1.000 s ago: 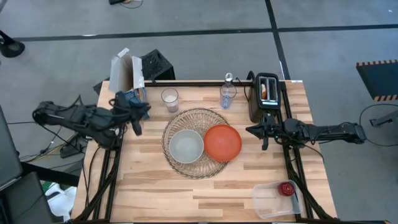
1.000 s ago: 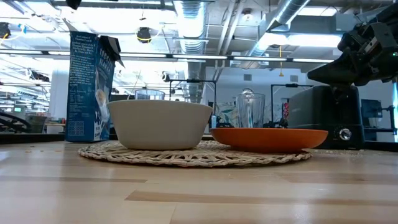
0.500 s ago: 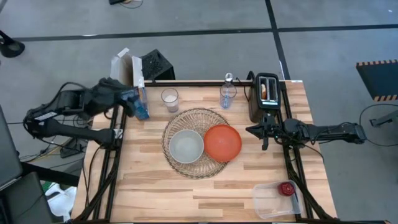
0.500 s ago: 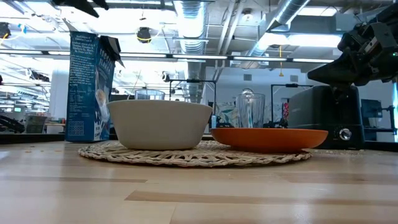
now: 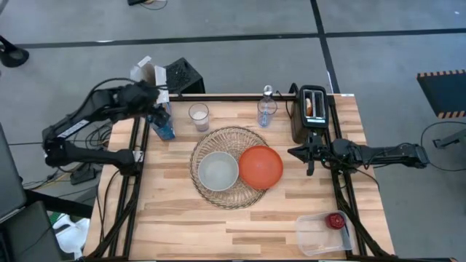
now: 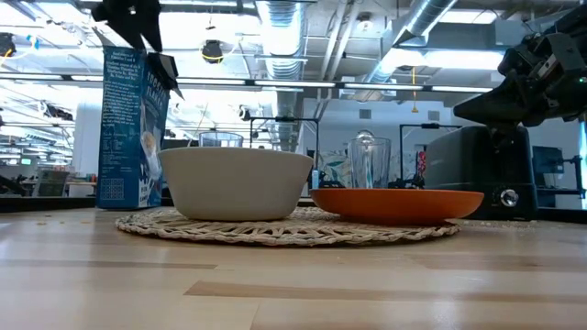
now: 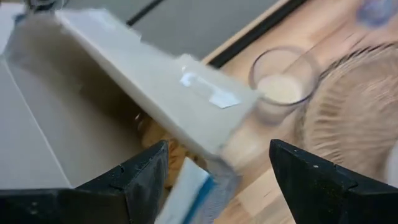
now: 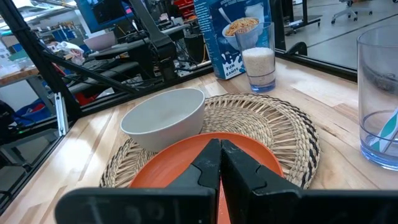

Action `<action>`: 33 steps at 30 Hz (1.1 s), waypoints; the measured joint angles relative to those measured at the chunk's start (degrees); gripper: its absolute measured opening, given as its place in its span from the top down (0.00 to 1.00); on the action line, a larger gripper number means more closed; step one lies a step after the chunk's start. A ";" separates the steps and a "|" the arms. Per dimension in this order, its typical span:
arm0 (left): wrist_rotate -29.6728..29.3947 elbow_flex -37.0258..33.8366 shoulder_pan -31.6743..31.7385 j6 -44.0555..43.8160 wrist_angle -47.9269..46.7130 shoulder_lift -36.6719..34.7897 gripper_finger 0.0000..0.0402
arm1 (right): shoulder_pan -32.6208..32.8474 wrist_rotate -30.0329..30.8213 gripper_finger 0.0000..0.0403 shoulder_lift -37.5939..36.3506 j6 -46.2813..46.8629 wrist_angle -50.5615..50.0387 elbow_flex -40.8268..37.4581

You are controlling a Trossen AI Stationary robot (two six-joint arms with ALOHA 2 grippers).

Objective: Arrange a breakfast setting
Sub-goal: Pour the cereal from the cereal box into the white bowl

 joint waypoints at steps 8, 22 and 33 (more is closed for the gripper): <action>0.63 1.58 3.98 1.44 -4.91 2.88 0.34 | 0.02 0.00 0.91 -0.02 0.00 0.00 0.02; 10.04 1.66 7.32 4.35 -7.14 8.36 0.36 | 0.00 0.00 0.91 -0.02 0.00 0.00 0.00; 8.85 1.66 7.29 4.40 -12.03 14.19 0.49 | 0.00 0.00 0.91 0.00 0.00 0.00 0.02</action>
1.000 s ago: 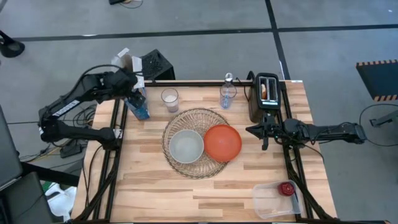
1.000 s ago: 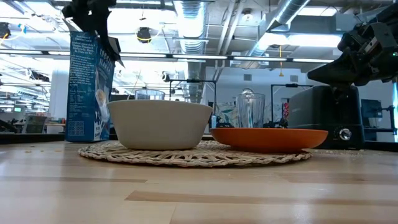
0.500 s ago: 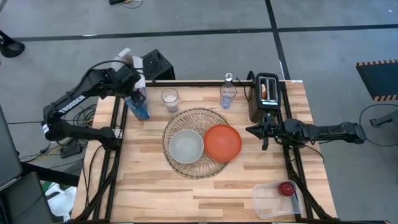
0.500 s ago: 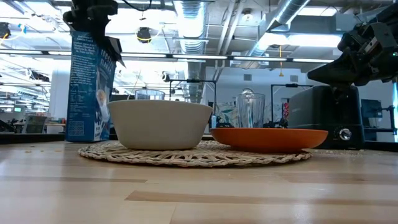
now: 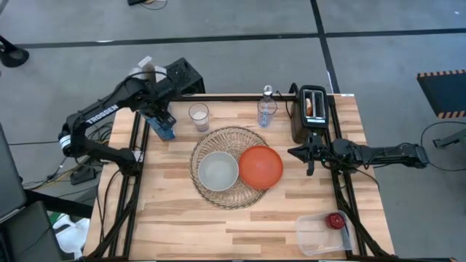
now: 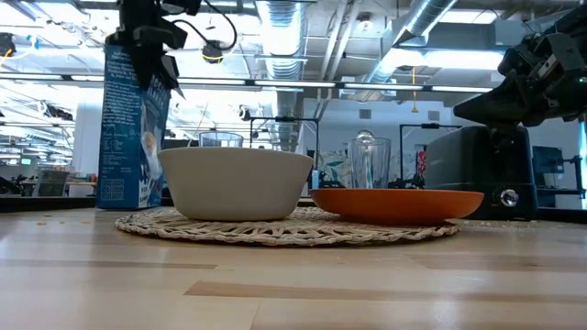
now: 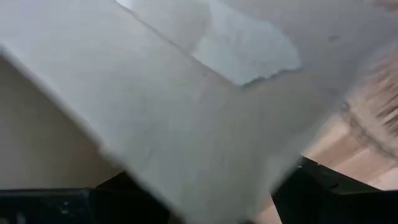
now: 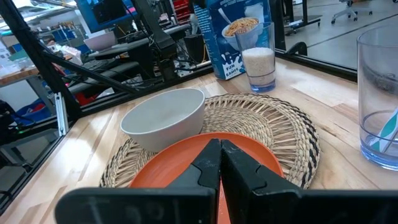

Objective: Arrange a breakfast setting
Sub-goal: Pour the cereal from the cereal box into the white bowl

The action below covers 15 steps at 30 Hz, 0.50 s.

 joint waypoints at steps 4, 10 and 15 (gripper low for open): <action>-0.62 0.02 0.00 0.56 -0.78 1.52 0.55 | 0.00 0.00 0.91 0.00 0.00 0.00 -0.01; -3.48 0.05 -0.02 1.21 -0.83 2.76 0.72 | 0.01 0.00 0.91 0.00 0.00 0.00 0.00; -3.42 0.00 -0.02 1.13 -0.84 2.83 0.90 | 0.01 0.00 0.91 -0.01 0.00 0.00 0.00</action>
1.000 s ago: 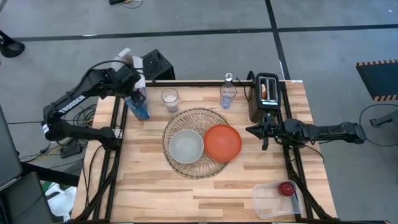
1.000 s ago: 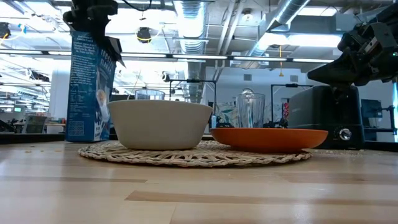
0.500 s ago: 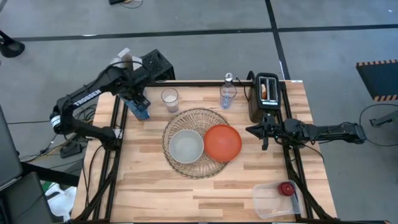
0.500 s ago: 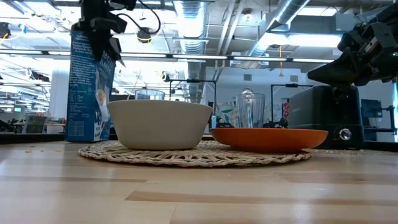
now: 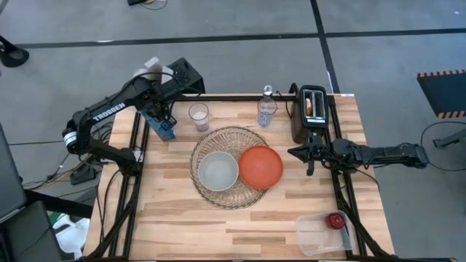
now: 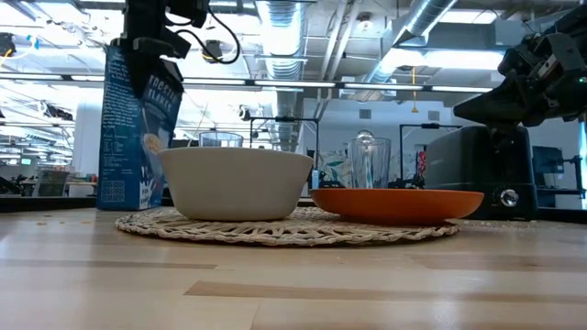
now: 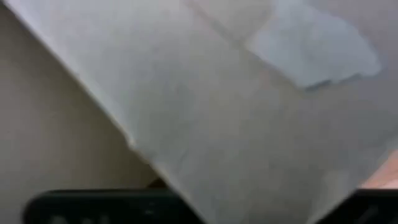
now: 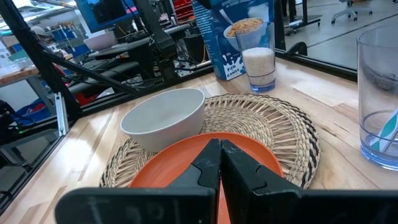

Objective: Arrange a breakfast setting
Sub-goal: Pour the cereal from the cereal box into the white bowl

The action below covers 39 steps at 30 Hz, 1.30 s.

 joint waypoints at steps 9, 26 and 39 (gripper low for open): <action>0.05 -0.07 0.00 -0.13 -0.12 -0.21 0.99 | 0.00 0.00 0.91 -0.01 0.00 0.00 -0.01; -3.29 11.57 0.00 2.36 -0.09 -5.20 1.00 | 0.01 0.00 0.91 -0.01 0.00 0.00 0.00; -11.13 21.55 -2.19 8.38 -0.15 -5.16 1.00 | 0.01 0.00 0.91 -0.01 0.00 0.00 0.00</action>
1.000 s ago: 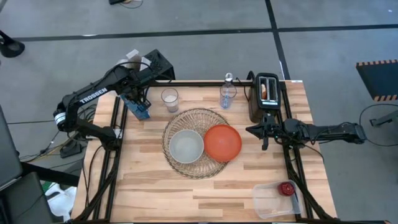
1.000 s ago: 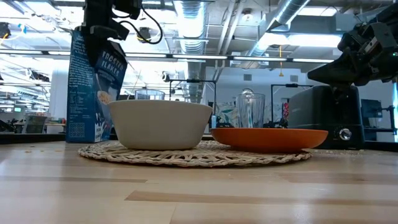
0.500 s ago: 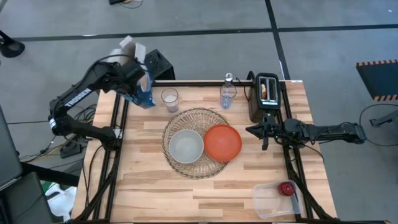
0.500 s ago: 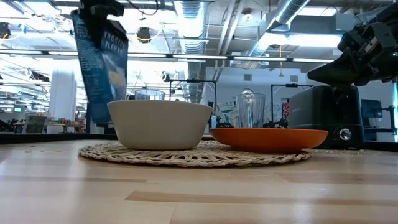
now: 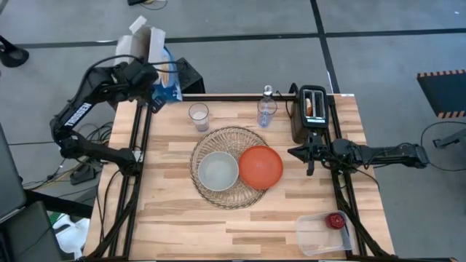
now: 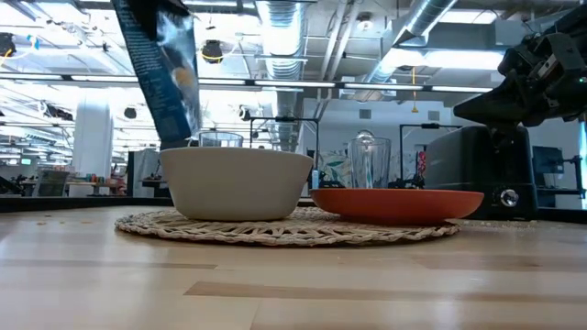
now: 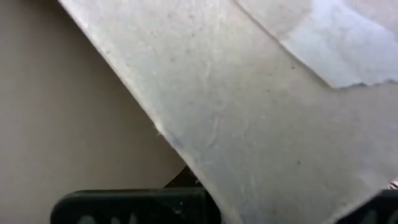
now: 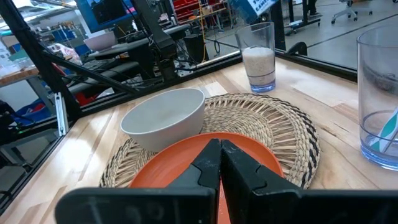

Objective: Arrange a breakfast setting
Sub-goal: Pour the cereal from the cereal box into the white bowl

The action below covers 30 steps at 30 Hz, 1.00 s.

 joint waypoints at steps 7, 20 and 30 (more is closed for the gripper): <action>-1.82 0.57 -4.61 2.86 4.53 0.00 1.00 | -0.01 0.00 0.91 0.02 0.00 0.00 -0.01; -4.60 0.57 -14.44 8.73 12.99 0.00 1.00 | -0.01 0.00 0.91 0.01 0.00 0.04 -0.01; -4.36 0.58 -22.08 12.86 19.49 -0.02 1.00 | -0.55 0.13 0.91 -0.02 -2.86 5.10 0.00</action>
